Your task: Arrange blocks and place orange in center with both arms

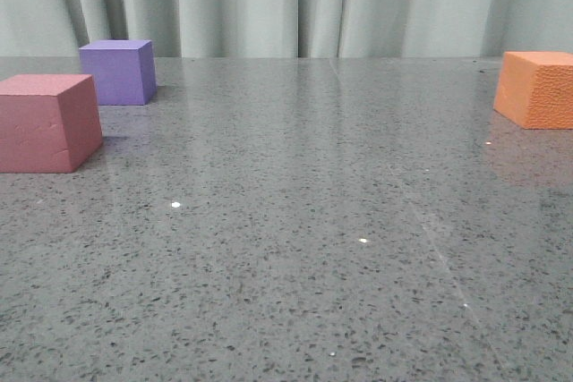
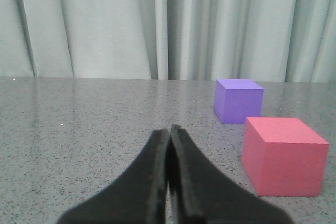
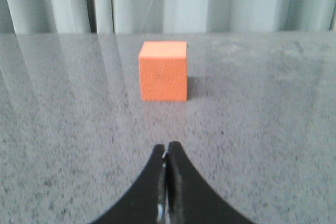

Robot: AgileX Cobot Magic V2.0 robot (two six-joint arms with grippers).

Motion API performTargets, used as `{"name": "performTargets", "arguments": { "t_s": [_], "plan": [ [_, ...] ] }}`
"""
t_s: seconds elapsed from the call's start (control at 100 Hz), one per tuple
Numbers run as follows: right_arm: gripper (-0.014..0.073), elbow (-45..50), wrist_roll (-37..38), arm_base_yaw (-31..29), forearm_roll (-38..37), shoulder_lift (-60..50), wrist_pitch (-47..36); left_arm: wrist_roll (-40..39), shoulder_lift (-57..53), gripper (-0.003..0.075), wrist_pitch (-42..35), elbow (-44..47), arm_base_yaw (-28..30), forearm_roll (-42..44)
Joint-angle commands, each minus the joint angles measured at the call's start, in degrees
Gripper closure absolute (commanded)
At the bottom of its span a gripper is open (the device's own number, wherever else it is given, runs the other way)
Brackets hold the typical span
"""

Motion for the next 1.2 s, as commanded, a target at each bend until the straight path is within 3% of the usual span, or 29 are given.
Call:
{"name": "performTargets", "arguments": {
  "t_s": [0.0, 0.11, 0.25, 0.4, 0.76, 1.07, 1.19],
  "plan": [
    [0.0661, -0.97, -0.46, -0.27, -0.09, -1.32, -7.69, -0.25, -1.93, 0.0734, -4.26, 3.12, 0.07, -0.43],
    [0.0661, -4.29, -0.41, -0.27, -0.09, -0.95, -5.43, -0.25, -1.93, 0.0734, -4.26, 3.12, 0.07, -0.43],
    [0.0661, -13.27, -0.41, -0.27, -0.09, 3.53, 5.56, -0.25, -1.93, 0.0734, -4.26, 3.12, 0.07, -0.43],
    [0.0661, -24.07, -0.41, -0.27, -0.09, 14.13, 14.53, -0.25, -1.93, 0.0734, -4.26, 3.12, 0.07, -0.43],
    [0.0661, -51.02, -0.41, -0.27, 0.15, 41.21, 22.03, -0.25, -1.93, 0.0734, -4.26, 3.12, 0.07, -0.43],
    [0.0657, -55.24, -0.41, -0.27, 0.15, 51.60, 20.23, -0.25, -1.93, 0.0734, -4.26, 3.12, 0.07, -0.43],
    [0.0585, -55.24, -0.41, -0.27, 0.15, 52.40, 23.38, -0.25, -1.93, 0.0734, -4.26, 3.12, 0.07, -0.43]
  ]
}}
